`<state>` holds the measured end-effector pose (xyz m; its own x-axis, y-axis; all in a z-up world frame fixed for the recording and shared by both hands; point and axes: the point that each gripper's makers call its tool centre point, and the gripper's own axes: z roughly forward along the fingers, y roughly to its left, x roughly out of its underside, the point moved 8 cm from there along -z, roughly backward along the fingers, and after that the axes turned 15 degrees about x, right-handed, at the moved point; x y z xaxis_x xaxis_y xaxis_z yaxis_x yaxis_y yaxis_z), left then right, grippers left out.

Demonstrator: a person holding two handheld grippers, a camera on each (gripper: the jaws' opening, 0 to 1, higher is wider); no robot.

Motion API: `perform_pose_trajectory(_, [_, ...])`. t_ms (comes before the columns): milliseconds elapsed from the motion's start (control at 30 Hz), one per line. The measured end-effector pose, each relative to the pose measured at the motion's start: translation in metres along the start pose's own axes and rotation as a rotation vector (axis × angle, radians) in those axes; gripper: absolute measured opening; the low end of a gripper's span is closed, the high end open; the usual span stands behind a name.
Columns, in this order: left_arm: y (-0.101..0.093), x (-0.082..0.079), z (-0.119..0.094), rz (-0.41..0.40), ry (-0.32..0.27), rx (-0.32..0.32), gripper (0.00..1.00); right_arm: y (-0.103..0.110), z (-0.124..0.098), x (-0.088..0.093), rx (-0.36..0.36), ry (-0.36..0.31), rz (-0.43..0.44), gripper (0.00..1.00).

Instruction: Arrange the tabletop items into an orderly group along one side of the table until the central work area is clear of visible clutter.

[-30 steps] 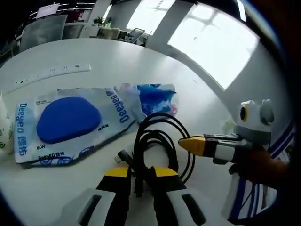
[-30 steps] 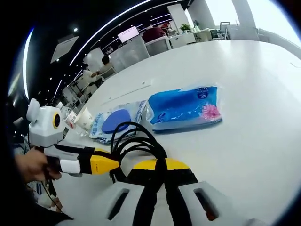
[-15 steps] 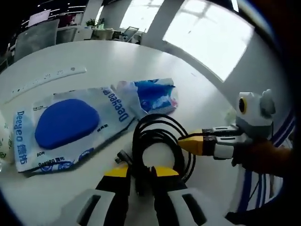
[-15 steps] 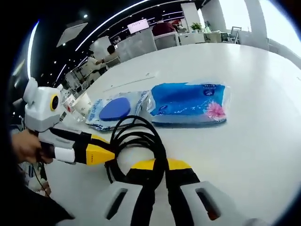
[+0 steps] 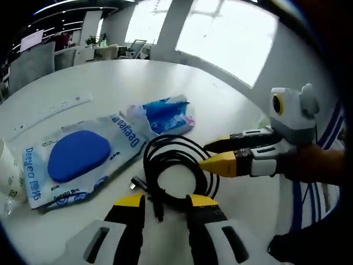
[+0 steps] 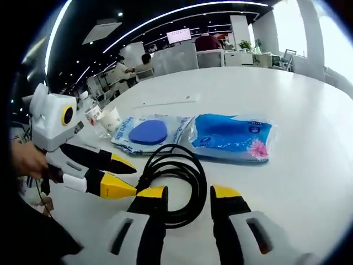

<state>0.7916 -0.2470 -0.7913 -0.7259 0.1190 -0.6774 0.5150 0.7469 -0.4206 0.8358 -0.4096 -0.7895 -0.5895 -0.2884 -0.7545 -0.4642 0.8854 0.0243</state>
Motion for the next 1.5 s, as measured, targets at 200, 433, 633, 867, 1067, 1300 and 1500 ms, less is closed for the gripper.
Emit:
perform_pose_trajectory(200, [-0.007,-0.002,-0.025,0.031,-0.064,-0.018,0.38,0.005,-0.012,-0.001,-0.024,-0.047,-0.046,0.42])
perform_pose_trajectory(433, [-0.007,0.007,-0.069,0.073,-0.138,-0.077,0.45,0.004,-0.032,0.0,-0.037,-0.084,-0.052,0.53])
perform_pose_trajectory(633, [-0.006,0.021,-0.094,0.063,-0.177,-0.098,0.54,0.006,-0.044,0.0,-0.043,-0.103,-0.038,0.62])
perform_pose_trajectory(867, [-0.004,0.035,-0.124,0.058,-0.217,-0.132,0.59,0.011,-0.061,0.002,-0.05,-0.105,-0.06,0.76])
perform_pose_trajectory(1067, [-0.006,0.046,-0.155,0.063,-0.256,-0.18,0.66,0.007,-0.076,-0.001,-0.055,-0.121,-0.046,0.86])
perform_pose_trajectory(1300, [-0.006,0.056,-0.188,0.069,-0.275,-0.257,0.76,0.001,-0.087,-0.002,-0.05,-0.125,-0.037,0.95])
perform_pose_trajectory(1500, [-0.001,0.07,-0.214,0.008,-0.291,-0.294,0.83,-0.008,-0.098,-0.002,-0.036,-0.122,-0.047,1.0])
